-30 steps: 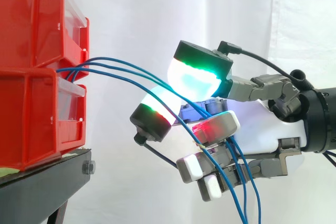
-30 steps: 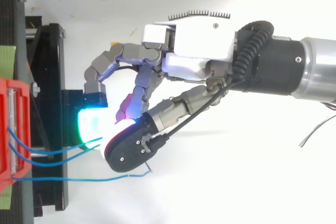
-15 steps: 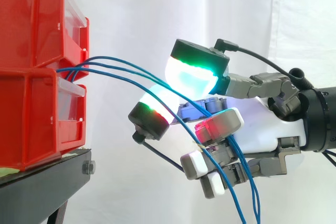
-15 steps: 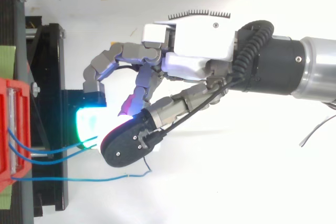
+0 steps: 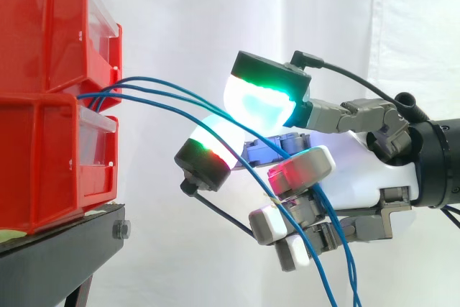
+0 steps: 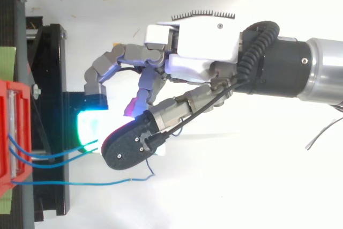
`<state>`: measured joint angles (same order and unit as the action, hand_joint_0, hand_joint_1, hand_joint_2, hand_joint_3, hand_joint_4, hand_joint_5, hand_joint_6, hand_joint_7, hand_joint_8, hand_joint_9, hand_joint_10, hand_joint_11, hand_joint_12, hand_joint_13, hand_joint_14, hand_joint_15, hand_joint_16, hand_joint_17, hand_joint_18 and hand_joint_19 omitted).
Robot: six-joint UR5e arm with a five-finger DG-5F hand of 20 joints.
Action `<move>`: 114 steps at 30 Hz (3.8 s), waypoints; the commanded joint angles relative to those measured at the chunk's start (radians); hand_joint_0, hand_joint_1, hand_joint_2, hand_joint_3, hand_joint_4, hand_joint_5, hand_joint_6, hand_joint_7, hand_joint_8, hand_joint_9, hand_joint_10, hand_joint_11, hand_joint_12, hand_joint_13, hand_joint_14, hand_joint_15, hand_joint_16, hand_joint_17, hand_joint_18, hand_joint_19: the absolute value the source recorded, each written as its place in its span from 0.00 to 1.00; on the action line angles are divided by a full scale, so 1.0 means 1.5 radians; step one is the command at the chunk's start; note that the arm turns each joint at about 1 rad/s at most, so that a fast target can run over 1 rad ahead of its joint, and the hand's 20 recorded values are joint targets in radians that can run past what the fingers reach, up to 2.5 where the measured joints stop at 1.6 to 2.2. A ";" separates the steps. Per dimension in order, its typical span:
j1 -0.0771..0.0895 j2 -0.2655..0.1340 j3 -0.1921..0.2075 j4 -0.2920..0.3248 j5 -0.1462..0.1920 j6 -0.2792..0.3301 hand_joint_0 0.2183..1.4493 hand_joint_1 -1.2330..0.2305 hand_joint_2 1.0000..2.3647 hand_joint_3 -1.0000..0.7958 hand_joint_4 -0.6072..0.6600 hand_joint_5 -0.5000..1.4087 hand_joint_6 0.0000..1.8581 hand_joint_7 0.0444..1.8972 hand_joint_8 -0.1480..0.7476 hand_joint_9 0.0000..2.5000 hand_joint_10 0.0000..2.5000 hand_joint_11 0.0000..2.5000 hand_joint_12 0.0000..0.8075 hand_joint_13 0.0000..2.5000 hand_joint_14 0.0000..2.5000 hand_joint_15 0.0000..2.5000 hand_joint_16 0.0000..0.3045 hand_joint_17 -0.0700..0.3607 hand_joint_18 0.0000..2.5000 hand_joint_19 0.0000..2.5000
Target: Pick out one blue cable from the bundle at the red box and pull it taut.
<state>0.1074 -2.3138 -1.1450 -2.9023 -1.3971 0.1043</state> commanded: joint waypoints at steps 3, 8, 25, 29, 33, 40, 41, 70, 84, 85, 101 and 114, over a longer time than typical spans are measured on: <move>0.000 0.000 -0.001 0.000 0.001 0.000 0.29 0.32 0.01 0.51 0.49 0.22 0.50 0.58 0.56 0.61 0.01 0.43 0.47 0.47 0.01 0.23 0.18 0.46 0.44 0.23; 0.000 0.000 -0.001 0.000 0.001 0.000 0.32 0.24 0.02 0.54 0.48 0.22 0.51 0.56 0.54 0.60 0.02 0.44 0.46 0.47 0.01 0.23 0.17 0.44 0.43 0.22; 0.000 0.000 0.000 0.000 0.002 0.000 0.27 0.44 0.02 0.50 0.48 0.24 0.49 0.59 0.61 0.63 0.01 0.39 0.55 0.51 0.01 0.22 0.23 0.53 0.49 0.23; 0.000 0.000 0.000 -0.004 0.002 0.000 0.26 0.48 0.05 0.50 0.45 0.24 0.48 0.61 0.60 0.63 0.01 0.38 0.54 0.51 0.01 0.22 0.23 0.53 0.48 0.23; 0.000 0.000 0.000 -0.003 0.002 0.000 0.25 0.51 0.13 0.49 0.43 0.24 0.48 0.60 0.59 0.63 0.01 0.38 0.55 0.51 0.01 0.22 0.23 0.53 0.48 0.23; 0.000 0.000 0.000 0.000 0.001 0.000 0.22 0.54 0.26 0.46 0.43 0.24 0.48 0.59 0.59 0.64 0.01 0.38 0.55 0.51 0.01 0.21 0.23 0.53 0.49 0.23; 0.000 0.000 0.000 0.000 0.001 0.000 0.22 0.53 0.27 0.46 0.43 0.24 0.48 0.59 0.60 0.64 0.01 0.37 0.56 0.51 0.01 0.21 0.23 0.54 0.49 0.22; 0.000 0.000 0.000 0.000 0.001 0.000 0.21 0.48 0.27 0.48 0.38 0.24 0.48 0.59 0.56 0.48 0.01 0.19 0.48 0.35 0.00 0.10 0.22 0.50 0.42 0.18; 0.000 0.000 0.000 0.000 0.001 0.000 0.30 0.31 0.00 0.56 0.46 0.22 0.50 0.55 0.56 0.37 0.01 0.22 0.49 0.29 0.00 0.12 0.20 0.48 0.37 0.18; 0.000 -0.001 0.000 0.000 0.001 0.000 0.30 0.30 0.00 0.55 0.46 0.21 0.50 0.56 0.55 0.38 0.01 0.23 0.48 0.30 0.00 0.13 0.20 0.47 0.37 0.18; -0.001 0.000 0.000 0.000 0.001 0.000 0.27 0.39 0.00 0.50 0.50 0.22 0.49 0.57 0.59 0.48 0.01 0.27 0.51 0.37 0.00 0.15 0.22 0.51 0.41 0.20; -0.003 0.000 0.000 0.000 0.000 -0.001 0.37 0.28 0.01 0.33 0.50 0.19 0.51 0.53 0.52 0.44 0.01 0.34 0.42 0.34 0.01 0.18 0.15 0.40 0.35 0.22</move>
<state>0.1034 -2.3133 -1.1443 -2.9023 -1.3974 0.1029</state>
